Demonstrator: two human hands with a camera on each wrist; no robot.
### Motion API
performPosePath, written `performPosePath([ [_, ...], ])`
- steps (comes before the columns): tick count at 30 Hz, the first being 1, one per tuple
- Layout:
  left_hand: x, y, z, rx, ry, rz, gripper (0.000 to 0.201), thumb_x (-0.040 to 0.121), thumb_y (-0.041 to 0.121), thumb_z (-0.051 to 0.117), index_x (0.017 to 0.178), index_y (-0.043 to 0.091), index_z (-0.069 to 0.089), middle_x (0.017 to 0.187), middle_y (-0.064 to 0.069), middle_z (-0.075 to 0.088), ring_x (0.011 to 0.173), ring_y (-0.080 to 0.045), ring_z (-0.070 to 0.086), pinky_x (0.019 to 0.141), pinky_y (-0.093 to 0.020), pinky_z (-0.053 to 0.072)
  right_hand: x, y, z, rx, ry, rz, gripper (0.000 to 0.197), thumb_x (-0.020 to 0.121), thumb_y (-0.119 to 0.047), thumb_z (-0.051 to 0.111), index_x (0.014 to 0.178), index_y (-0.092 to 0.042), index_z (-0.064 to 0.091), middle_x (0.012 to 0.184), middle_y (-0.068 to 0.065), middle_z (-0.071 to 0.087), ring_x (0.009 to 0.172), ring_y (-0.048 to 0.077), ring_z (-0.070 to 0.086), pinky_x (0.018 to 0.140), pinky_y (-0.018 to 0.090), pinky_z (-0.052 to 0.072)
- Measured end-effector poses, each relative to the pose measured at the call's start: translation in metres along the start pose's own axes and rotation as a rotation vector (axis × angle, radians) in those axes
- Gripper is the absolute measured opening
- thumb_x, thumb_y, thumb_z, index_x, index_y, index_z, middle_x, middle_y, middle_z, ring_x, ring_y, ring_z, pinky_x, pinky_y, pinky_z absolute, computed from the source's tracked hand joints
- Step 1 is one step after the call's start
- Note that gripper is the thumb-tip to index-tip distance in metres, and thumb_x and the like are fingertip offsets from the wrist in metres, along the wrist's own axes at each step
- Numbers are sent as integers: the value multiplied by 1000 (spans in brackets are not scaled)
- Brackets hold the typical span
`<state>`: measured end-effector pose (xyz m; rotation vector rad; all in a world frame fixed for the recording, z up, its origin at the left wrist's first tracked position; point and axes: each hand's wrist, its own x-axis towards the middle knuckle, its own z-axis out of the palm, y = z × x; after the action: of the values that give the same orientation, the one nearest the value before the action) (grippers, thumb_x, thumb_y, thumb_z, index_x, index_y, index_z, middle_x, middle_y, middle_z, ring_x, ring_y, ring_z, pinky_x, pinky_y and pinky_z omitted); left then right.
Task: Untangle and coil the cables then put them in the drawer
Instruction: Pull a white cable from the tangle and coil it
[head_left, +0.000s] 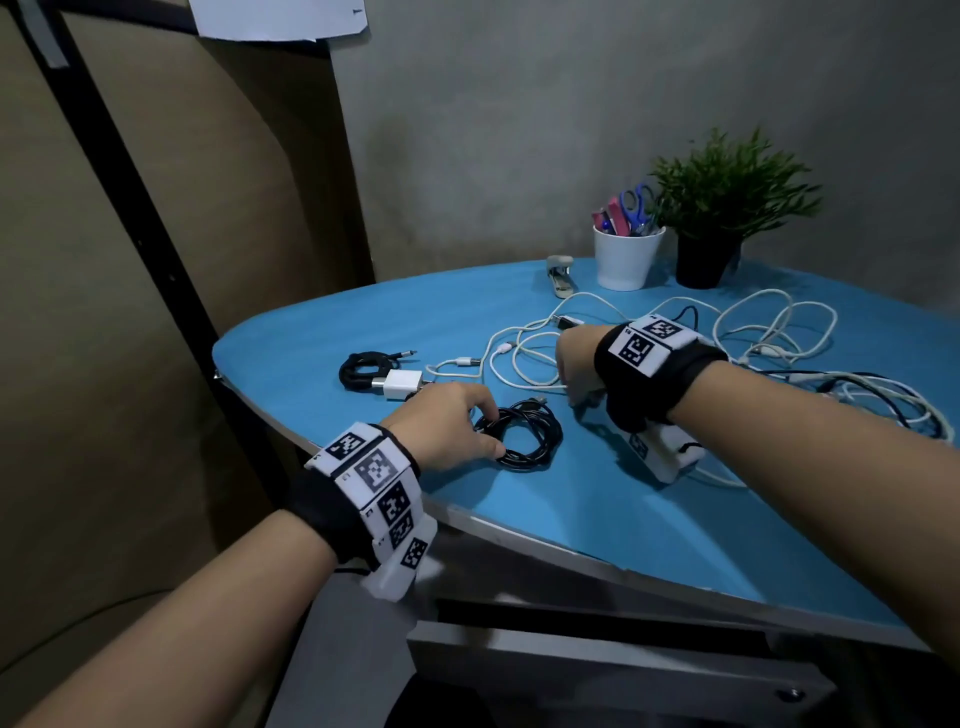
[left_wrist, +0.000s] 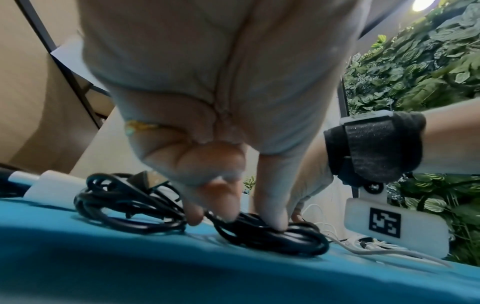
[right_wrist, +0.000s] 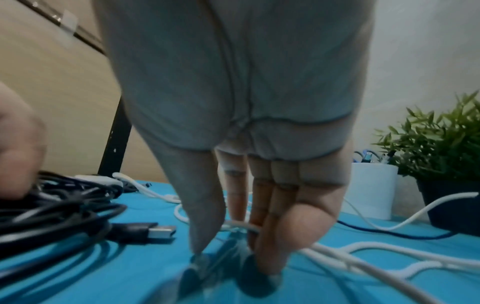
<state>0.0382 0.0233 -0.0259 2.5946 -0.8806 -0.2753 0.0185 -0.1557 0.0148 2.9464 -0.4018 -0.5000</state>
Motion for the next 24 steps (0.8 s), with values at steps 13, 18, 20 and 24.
performPosePath([
  [13, 23, 29, -32, -321, 529, 147, 54, 88, 32, 60, 136, 26, 37, 117, 0, 43, 84, -14, 55, 84, -27, 40, -53, 55, -34, 633, 524, -137, 16, 89, -27, 63, 91, -14, 71, 72, -1, 58, 58, 5, 48, 47, 9, 35],
  [18, 30, 53, -36, -458, 468, 265, 12, 90, 23, 60, 79, 19, 64, 61, 1, 54, 56, -18, 57, 64, -31, 55, -78, 67, -30, 782, 729, -101, 13, 87, -32, 64, 83, -22, 72, 67, -7, 59, 68, 4, 57, 68, 18, 40],
  [20, 27, 64, -33, -589, 424, 301, 16, 89, 17, 60, 74, 22, 62, 61, -2, 58, 52, -12, 55, 56, -25, 51, -85, 73, -27, 864, 752, -88, 15, 88, -30, 62, 81, -20, 71, 63, -3, 63, 62, 11, 63, 68, 27, 51],
  [24, 14, 85, -27, -741, 201, 420, 18, 87, 4, 61, 77, 19, 64, 62, -1, 60, 52, -7, 56, 55, -20, 51, -94, 79, -20, 1296, 732, -124, 15, 88, -17, 57, 83, -11, 70, 80, 11, 70, 77, 23, 70, 77, 41, 56],
])
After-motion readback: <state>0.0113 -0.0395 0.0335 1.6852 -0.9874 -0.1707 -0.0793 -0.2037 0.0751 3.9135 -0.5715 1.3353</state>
